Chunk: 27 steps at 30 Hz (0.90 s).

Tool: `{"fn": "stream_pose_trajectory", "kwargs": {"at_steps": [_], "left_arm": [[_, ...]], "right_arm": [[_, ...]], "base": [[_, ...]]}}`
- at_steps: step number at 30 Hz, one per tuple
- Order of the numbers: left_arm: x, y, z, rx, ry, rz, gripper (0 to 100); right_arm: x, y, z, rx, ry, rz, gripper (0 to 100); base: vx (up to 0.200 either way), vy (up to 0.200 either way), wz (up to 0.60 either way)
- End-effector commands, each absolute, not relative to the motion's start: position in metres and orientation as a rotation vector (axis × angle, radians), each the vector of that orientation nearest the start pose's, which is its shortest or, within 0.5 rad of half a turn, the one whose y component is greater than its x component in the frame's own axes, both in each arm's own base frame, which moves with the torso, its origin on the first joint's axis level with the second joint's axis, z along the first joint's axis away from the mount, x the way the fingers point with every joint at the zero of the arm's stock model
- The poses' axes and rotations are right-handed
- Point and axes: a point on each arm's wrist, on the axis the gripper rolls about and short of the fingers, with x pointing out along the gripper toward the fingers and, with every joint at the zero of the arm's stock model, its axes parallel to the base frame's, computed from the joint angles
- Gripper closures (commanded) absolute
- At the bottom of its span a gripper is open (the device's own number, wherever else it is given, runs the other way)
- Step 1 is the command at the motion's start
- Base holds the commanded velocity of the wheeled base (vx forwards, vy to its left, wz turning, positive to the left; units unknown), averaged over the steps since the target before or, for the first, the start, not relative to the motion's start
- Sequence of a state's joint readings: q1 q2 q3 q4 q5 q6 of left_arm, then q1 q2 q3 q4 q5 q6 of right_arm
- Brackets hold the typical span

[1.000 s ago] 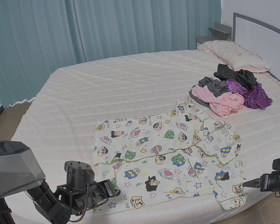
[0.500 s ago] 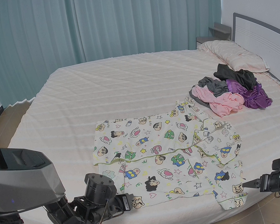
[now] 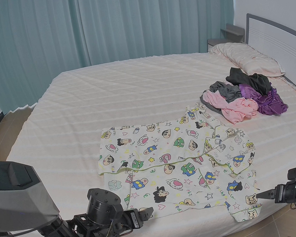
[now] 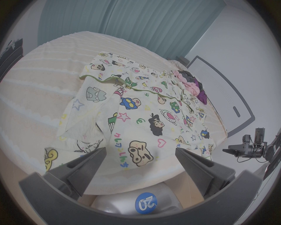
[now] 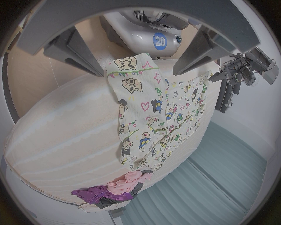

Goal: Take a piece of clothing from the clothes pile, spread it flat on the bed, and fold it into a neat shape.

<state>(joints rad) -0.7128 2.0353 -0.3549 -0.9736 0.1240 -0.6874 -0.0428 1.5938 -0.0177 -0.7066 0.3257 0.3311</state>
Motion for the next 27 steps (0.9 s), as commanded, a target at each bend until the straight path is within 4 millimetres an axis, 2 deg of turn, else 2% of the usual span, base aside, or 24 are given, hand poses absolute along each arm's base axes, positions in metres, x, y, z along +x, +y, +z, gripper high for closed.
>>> {"fn": "stream_pose_trajectory", "kwargs": {"at_steps": [1,11,17,27], "left_arm": [[0.199,-0.174,0.030,-0.364,0.783,-0.335,0],[0.206,-0.169,0.028,-0.356,0.733,-0.216,0],[0.225,-0.170,0.031,-0.485,0.691,-0.132,0],[0.242,-0.171,0.010,-0.514,0.707,-0.037,0]], "right_arm": [[0.144,0.001,0.047,0.469,0.903,0.119,0],[0.144,0.001,0.046,0.469,0.906,0.123,0],[0.144,0.001,0.047,0.468,0.902,0.121,0],[0.144,0.001,0.047,0.468,0.903,0.123,0]], "base": [[0.000,0.000,0.00],[0.000,0.000,0.00],[0.000,0.000,0.00],[0.000,0.000,0.00]]}}
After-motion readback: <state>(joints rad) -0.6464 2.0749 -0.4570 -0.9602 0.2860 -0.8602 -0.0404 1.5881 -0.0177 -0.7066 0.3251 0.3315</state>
